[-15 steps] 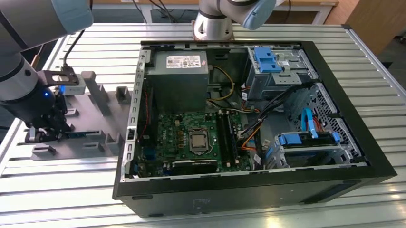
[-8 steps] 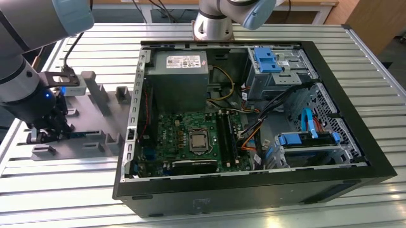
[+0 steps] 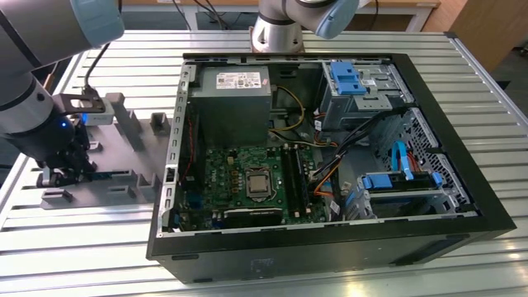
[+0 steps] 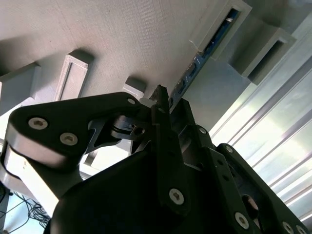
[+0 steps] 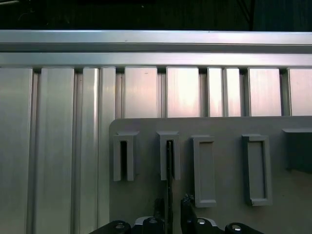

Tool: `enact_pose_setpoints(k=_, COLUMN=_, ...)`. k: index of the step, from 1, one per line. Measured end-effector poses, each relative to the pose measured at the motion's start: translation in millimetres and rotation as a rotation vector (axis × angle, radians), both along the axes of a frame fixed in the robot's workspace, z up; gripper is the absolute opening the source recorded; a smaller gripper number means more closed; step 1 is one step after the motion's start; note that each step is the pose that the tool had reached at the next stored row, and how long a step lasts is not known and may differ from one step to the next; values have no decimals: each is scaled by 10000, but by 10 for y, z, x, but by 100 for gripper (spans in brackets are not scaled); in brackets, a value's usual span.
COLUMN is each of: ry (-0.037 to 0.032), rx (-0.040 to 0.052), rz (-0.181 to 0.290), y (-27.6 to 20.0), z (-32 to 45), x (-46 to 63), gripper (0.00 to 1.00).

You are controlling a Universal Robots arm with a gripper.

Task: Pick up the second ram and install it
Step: 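Pick up the second ram and move it above second insertion slot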

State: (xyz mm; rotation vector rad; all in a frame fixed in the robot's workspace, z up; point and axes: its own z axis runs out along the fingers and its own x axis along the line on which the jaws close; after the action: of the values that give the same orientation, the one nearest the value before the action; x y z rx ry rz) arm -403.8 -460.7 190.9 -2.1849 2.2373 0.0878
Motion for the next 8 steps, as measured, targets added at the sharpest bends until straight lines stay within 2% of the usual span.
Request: enact_pose_setpoints(k=8, ry=-2, rx=1, rz=0, y=0, z=-17, x=8, gripper=27)
